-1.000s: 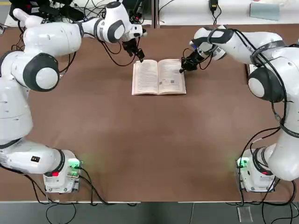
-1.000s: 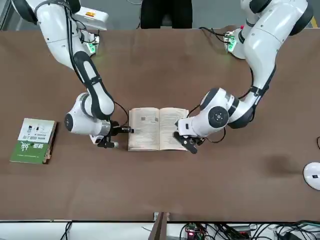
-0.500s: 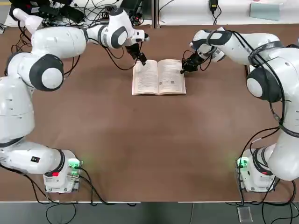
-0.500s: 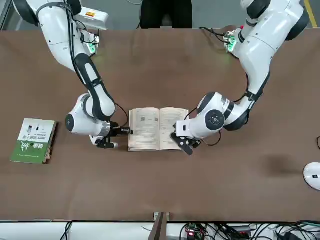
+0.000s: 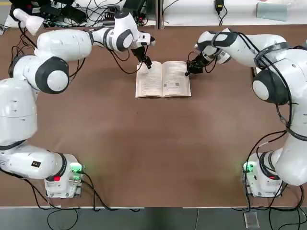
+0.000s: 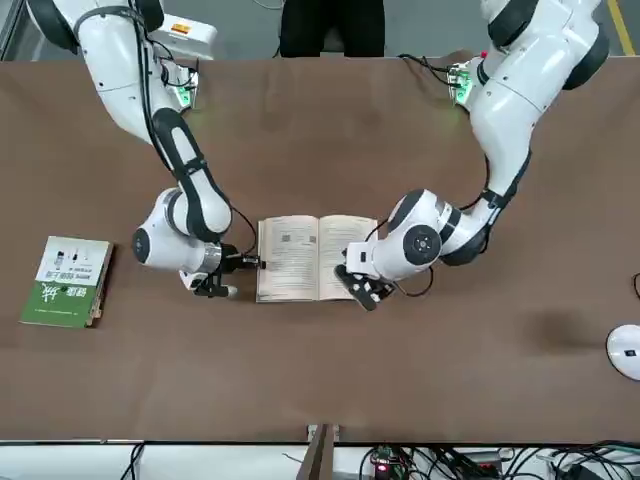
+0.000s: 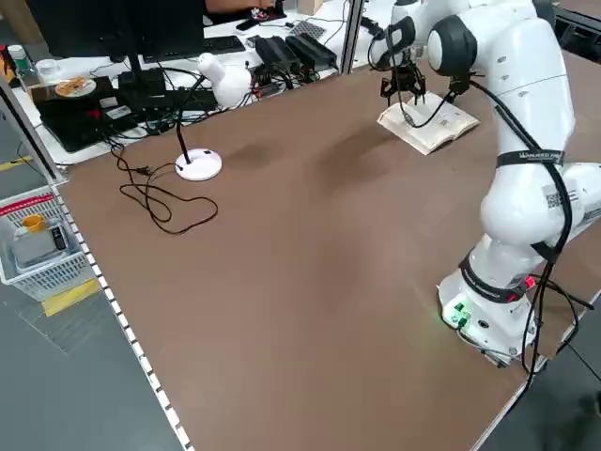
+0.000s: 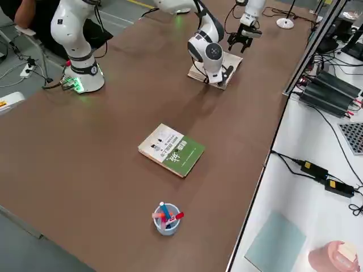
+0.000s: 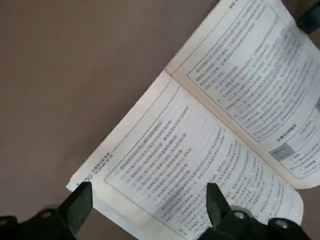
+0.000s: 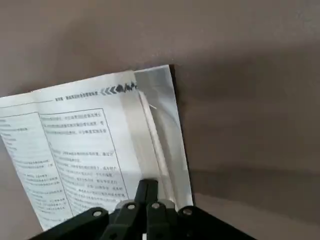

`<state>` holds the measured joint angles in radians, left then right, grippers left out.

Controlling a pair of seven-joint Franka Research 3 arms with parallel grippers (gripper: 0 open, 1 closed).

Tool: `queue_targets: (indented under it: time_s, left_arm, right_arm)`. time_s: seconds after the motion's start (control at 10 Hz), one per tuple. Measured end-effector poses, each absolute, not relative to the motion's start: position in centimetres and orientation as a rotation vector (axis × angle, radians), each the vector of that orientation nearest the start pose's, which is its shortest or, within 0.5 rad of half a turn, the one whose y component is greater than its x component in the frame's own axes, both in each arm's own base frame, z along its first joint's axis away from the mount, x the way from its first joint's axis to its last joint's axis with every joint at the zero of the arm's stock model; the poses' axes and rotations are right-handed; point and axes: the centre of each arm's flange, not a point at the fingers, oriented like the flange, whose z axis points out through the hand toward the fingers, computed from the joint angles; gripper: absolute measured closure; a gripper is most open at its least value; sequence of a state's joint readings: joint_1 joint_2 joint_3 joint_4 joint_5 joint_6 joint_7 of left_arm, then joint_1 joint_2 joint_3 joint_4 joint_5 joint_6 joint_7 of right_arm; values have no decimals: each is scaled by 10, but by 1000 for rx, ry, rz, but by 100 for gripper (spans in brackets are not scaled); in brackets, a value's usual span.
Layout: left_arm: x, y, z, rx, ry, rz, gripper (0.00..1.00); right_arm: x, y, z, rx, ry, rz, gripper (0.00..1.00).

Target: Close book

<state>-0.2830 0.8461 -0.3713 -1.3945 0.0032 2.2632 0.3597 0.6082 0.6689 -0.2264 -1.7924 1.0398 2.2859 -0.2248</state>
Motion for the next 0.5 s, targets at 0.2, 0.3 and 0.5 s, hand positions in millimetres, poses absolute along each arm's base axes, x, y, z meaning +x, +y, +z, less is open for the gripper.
queue_targets:
  time_s: [0.2,0.3,0.5]
  left_arm:
    - [624,-402,229,-3059,1530,-90,0]
    - [626,-403,228,-3048,1555,-112,0]
    - [630,-404,226,-3016,1615,-152,0]
  right_arm:
    - [587,268,174,-2566,147,200,99]
    - [586,269,173,-2568,146,201,99]
    - [585,270,171,-2572,146,199,99]
